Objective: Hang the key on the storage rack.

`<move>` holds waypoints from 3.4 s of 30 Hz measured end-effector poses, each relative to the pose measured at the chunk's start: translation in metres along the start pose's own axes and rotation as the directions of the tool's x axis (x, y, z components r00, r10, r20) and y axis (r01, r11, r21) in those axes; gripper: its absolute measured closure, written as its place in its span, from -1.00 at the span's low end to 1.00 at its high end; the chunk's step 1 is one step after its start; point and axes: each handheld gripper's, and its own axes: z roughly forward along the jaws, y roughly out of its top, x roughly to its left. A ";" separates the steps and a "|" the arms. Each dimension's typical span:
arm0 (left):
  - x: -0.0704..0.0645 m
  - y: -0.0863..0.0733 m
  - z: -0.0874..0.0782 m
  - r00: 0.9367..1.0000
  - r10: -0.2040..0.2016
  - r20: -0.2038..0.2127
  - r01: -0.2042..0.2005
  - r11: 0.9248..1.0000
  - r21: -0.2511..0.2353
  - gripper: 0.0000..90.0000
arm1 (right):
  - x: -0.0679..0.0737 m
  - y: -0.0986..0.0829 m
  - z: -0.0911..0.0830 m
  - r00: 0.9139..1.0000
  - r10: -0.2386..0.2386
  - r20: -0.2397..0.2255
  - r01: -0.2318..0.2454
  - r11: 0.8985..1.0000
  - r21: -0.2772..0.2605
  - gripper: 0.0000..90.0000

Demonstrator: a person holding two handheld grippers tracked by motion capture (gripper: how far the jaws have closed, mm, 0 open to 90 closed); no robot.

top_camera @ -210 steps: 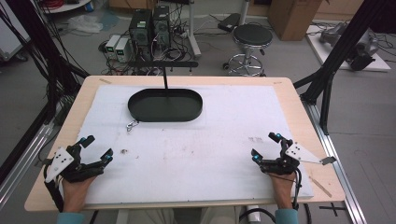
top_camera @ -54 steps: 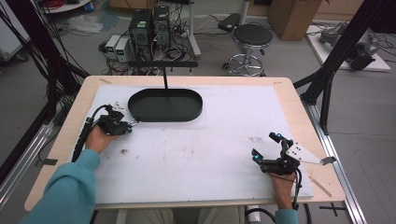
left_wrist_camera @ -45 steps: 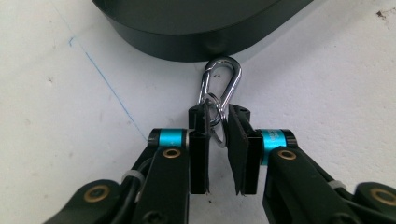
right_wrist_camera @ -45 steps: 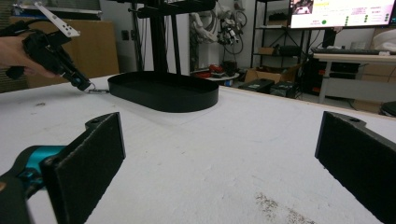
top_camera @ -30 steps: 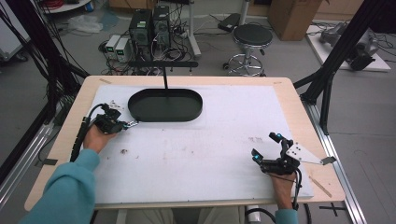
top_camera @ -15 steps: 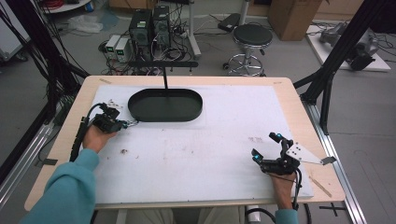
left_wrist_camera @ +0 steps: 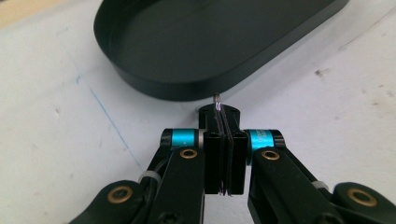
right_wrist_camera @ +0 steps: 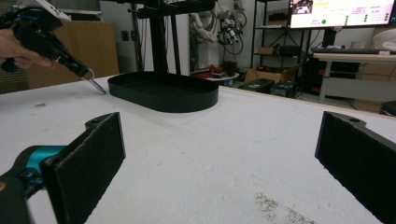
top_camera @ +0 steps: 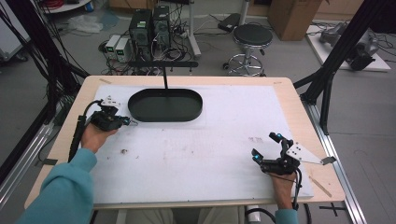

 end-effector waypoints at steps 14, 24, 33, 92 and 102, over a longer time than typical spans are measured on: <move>-0.002 0.042 -0.024 0.997 0.073 0.012 -0.072 0.994 -0.082 0.96 | 0.000 0.000 0.000 1.000 0.002 0.000 -0.002 1.000 0.002 -0.98; -0.001 0.092 -0.035 0.990 0.135 0.027 -0.131 0.984 -0.125 0.96 | 0.000 0.000 0.000 1.000 0.000 0.001 0.000 1.000 0.000 -0.98; -0.002 0.128 -0.044 0.983 0.182 0.030 -0.174 0.971 -0.165 0.96 | 0.000 0.000 0.000 1.000 0.001 0.000 -0.001 1.000 0.001 -0.98; 0.019 0.178 0.010 0.992 0.048 0.113 -0.041 0.997 -0.067 0.96 | 0.000 0.000 0.000 1.000 0.001 0.000 -0.001 1.000 0.001 -0.98; 0.023 0.178 0.011 0.995 0.038 0.093 -0.031 0.996 -0.079 0.96 | 0.000 0.000 0.000 1.000 -0.002 0.000 0.002 1.000 -0.002 -0.98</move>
